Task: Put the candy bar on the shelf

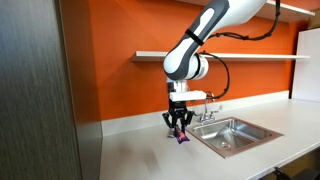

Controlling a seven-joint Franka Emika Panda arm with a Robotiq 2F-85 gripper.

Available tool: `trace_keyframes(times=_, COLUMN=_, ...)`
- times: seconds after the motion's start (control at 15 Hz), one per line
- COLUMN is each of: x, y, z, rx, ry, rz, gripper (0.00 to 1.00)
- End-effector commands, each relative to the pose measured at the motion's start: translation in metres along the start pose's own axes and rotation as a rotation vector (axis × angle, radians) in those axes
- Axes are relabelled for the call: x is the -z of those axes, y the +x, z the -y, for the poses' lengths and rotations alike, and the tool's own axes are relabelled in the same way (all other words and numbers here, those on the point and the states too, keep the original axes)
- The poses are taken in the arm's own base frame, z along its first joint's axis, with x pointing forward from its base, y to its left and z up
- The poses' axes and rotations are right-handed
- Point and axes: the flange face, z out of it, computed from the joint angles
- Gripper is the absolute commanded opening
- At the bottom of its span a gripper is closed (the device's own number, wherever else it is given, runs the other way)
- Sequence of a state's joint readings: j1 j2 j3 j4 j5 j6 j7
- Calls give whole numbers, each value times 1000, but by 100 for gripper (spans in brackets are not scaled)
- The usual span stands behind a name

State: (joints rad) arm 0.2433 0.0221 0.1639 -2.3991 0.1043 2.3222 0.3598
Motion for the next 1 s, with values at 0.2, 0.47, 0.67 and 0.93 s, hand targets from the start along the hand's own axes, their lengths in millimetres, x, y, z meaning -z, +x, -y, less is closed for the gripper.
trace_keyframes(times=0.2, x=48, y=-24, z=10, rx=-19, ry=-73, rz=-70, gripper=12)
trace_keyframes(times=0.47, x=73, y=-34, z=15, rx=-23, ry=-99, rz=-124, gripper=12)
trace_keyframes(times=0.67, x=93, y=-41, z=15, rx=-36, ry=-121, rz=-160, gripper=12)
trace_keyframes(times=0.93, x=118, y=-51, z=13, rx=-63, ry=-135, rz=-206, gripper=12)
